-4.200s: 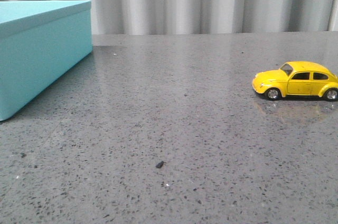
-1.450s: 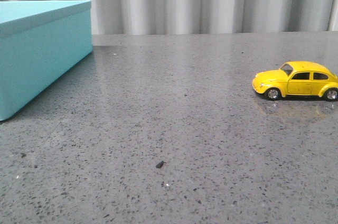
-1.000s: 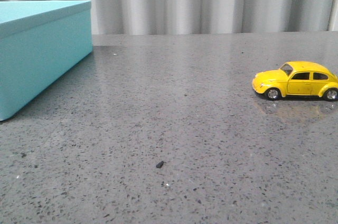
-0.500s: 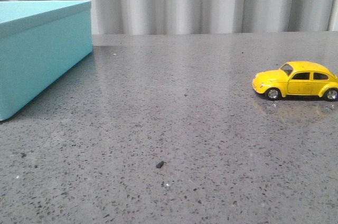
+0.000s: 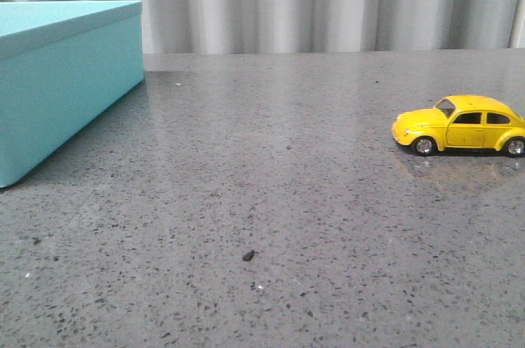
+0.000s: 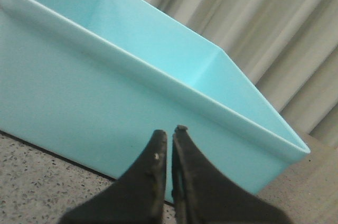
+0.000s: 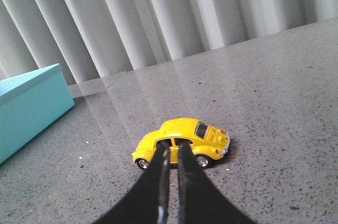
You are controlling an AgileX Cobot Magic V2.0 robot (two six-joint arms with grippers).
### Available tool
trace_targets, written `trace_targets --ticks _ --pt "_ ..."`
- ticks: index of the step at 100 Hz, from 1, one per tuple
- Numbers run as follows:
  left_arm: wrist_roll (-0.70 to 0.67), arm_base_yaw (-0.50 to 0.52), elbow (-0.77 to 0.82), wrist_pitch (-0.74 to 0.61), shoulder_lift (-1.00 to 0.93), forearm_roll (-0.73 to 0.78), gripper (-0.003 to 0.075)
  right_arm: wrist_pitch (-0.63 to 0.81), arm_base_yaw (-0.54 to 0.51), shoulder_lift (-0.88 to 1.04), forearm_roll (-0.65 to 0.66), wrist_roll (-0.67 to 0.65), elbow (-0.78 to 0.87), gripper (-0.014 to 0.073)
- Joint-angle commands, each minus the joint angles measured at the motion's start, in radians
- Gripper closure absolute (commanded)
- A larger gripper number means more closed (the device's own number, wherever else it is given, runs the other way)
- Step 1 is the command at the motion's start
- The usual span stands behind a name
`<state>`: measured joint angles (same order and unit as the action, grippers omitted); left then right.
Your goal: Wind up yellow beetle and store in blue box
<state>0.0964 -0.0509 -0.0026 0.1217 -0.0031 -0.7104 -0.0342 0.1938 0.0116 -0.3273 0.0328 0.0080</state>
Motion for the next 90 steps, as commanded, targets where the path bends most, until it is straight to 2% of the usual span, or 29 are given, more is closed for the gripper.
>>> trace_targets --ticks 1,46,90 --pt "-0.009 0.006 0.028 -0.053 -0.032 -0.011 0.0741 0.065 -0.001 0.017 -0.001 0.003 0.022 0.0635" --pt "-0.009 0.006 0.028 -0.043 -0.032 -0.075 0.0741 0.065 -0.001 0.017 -0.001 0.003 0.022 0.0635" --pt "-0.009 0.006 0.028 -0.041 -0.032 -0.075 0.0741 0.065 -0.001 0.017 -0.001 0.003 0.022 0.0635"
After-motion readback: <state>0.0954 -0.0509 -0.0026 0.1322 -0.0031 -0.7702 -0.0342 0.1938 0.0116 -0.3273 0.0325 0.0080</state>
